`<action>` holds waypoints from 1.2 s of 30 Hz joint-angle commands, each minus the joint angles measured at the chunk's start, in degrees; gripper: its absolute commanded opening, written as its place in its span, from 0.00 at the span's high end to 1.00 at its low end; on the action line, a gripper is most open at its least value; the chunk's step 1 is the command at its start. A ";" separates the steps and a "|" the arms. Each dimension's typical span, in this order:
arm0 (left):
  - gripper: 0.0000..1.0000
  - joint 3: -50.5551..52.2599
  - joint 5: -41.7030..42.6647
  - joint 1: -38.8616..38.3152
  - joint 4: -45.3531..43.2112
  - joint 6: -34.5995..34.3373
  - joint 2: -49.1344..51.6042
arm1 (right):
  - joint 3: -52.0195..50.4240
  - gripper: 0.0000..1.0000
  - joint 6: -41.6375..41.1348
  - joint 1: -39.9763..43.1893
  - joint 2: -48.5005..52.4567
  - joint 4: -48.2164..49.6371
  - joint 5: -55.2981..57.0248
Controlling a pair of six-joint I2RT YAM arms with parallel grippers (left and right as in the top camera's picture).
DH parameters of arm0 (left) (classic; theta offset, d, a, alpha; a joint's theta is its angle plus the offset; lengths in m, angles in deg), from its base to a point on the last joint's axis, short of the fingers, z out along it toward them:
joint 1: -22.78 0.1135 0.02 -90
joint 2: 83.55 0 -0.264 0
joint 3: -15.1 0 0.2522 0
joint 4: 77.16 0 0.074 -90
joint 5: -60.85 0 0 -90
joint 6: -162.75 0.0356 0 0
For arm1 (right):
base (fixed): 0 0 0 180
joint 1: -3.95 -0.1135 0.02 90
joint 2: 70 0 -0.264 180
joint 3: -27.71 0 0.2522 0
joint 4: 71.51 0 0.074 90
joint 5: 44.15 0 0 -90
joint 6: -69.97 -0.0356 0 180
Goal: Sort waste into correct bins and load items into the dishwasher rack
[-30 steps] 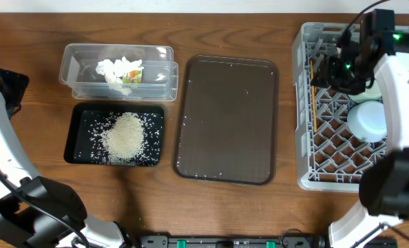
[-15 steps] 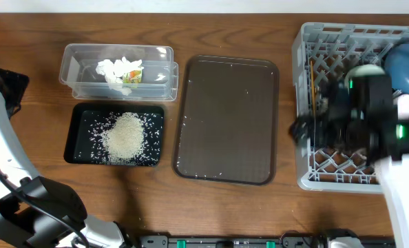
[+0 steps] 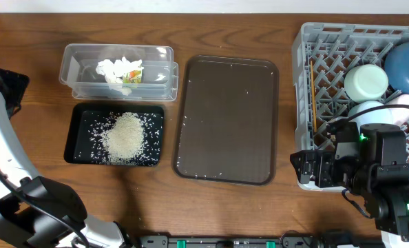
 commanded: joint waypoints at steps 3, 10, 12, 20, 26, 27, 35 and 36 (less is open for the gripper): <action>0.05 -0.13 -0.33 0.22 0.15 0.15 0.31 | -0.31 0.01 -0.76 -0.37 -0.09 -2.47 0.44; 0.05 -0.13 -0.33 0.22 0.15 0.15 0.28 | -1.64 0.01 -0.13 -0.90 -0.70 1.77 3.87; 0.05 -0.13 -0.33 0.22 0.15 0.15 0.28 | -4.46 0.01 0.94 -0.85 -2.75 5.97 3.80; 0.05 -0.13 -0.33 0.22 0.15 0.15 0.28 | -27.39 0.01 1.38 -0.79 -20.04 30.23 2.23; 0.05 -0.13 -0.33 0.22 0.15 0.15 0.28 | -42.29 0.01 1.36 -0.79 -33.64 44.26 2.67; 0.05 -0.13 -0.33 0.22 0.15 0.13 0.28 | -44.17 0.01 1.38 -0.79 -35.15 46.36 2.82; 0.05 -0.13 -0.33 0.22 0.17 0.15 0.28 | -57.83 0.01 1.36 0.59 -44.17 62.69 4.09; 0.05 -0.13 -0.33 0.22 0.15 0.15 0.28 | -59.23 0.01 1.44 1.01 -44.98 65.22 4.22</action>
